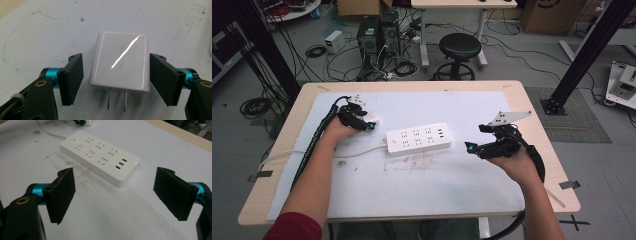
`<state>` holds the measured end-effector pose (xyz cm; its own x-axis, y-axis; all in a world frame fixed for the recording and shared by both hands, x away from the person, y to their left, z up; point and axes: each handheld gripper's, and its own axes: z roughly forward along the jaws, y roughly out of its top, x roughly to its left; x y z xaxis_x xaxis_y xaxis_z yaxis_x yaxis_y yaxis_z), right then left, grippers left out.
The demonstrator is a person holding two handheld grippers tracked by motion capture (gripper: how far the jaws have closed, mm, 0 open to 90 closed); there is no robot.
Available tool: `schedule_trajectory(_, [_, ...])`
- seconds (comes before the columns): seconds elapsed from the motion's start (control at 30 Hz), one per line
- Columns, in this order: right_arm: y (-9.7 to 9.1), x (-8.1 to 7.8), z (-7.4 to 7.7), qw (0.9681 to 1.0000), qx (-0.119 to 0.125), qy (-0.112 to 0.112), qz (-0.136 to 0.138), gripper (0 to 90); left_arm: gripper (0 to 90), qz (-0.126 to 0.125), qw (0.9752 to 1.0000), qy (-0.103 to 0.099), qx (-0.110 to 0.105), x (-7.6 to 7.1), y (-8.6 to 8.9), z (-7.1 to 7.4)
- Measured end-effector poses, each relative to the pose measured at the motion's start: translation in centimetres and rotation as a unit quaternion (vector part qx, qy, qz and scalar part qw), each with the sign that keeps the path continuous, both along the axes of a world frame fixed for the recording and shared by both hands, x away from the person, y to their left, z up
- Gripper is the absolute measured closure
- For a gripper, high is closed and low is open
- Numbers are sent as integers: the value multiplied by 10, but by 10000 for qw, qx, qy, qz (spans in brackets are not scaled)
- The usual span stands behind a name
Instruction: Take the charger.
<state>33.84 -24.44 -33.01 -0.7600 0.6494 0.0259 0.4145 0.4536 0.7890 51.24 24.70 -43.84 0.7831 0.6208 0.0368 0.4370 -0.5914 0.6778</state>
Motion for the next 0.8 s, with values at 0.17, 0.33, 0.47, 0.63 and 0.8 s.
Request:
schedule_trajectory(0.17, [0,0,0,10000,-3,15,-23,182,359,-64,10000,-19,-7,0,-1,0])
schedule_trajectory(0.33, [0,1,-1,10000,14,3,-8,182,402,-112,9999,-15,-9,-1,-2,0])
schedule_trajectory(0.47, [-1,1,-1,10000,17,17,-21,182,424,-136,9999,-37,38,-3,-3,3])
schedule_trajectory(0.63, [0,1,-2,10000,24,13,-6,182,425,-221,9997,-55,55,-6,-5,7])
schedule_trajectory(0.8, [0,0,-2,10000,34,-6,36,182,425,-379,9990,-224,88,-21,-7,33])
